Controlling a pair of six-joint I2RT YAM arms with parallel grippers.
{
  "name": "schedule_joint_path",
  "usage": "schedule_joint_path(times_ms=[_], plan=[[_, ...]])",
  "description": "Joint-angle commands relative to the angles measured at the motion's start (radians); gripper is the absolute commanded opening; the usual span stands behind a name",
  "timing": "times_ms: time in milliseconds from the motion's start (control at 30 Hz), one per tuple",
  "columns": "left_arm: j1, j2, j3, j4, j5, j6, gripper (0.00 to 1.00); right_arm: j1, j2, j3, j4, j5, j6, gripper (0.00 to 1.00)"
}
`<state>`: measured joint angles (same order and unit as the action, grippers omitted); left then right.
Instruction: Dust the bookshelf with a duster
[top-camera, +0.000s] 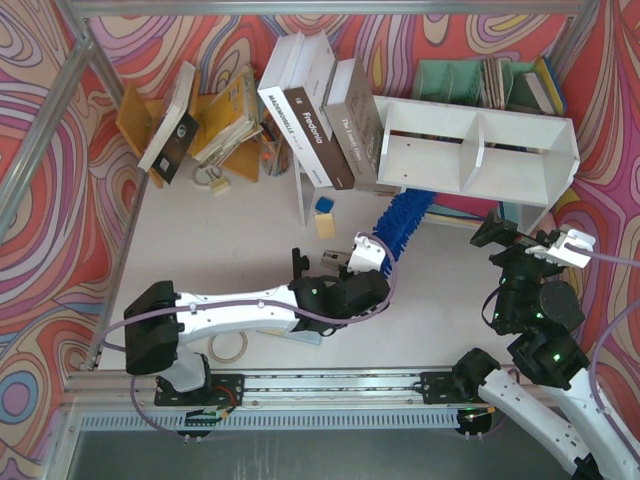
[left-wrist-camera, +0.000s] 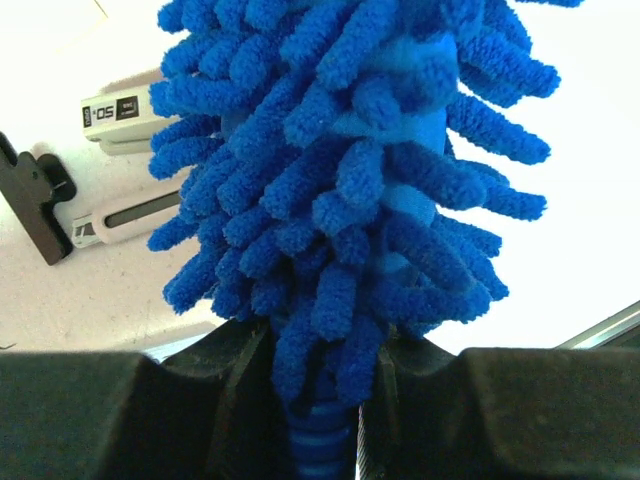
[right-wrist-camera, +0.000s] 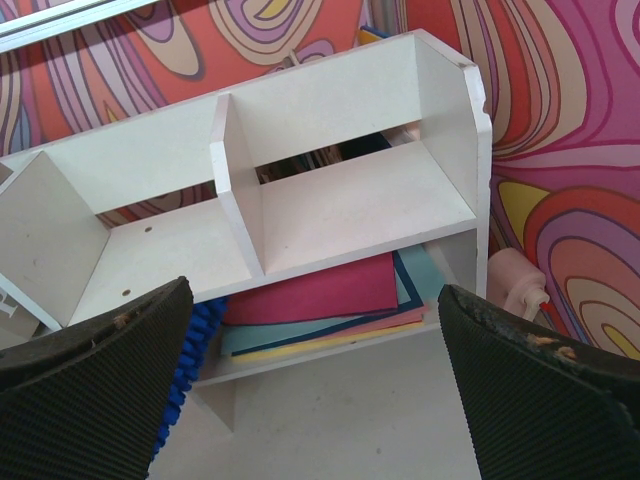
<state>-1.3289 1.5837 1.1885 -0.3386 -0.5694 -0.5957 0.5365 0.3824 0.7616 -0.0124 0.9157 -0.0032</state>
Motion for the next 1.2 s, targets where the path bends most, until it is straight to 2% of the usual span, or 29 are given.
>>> schedule_joint_path(times_ms=[0,233,700,1167], plan=[[0.056,0.065,0.051,-0.01,-0.015,-0.08,0.0,0.0,-0.01,0.002,0.017,0.006,-0.001,0.99],[0.07,0.086,0.066,-0.029,0.014,-0.082,0.0,0.001,-0.01,0.001,0.017,0.006,-0.003,0.99],[0.069,-0.086,0.022,0.063,-0.096,-0.022,0.0,0.0,-0.001,0.001,0.016,0.004,0.0,0.99],[0.069,0.034,0.041,0.0,0.023,-0.071,0.0,0.0,-0.009,0.001,0.015,0.011,-0.004,0.99]])
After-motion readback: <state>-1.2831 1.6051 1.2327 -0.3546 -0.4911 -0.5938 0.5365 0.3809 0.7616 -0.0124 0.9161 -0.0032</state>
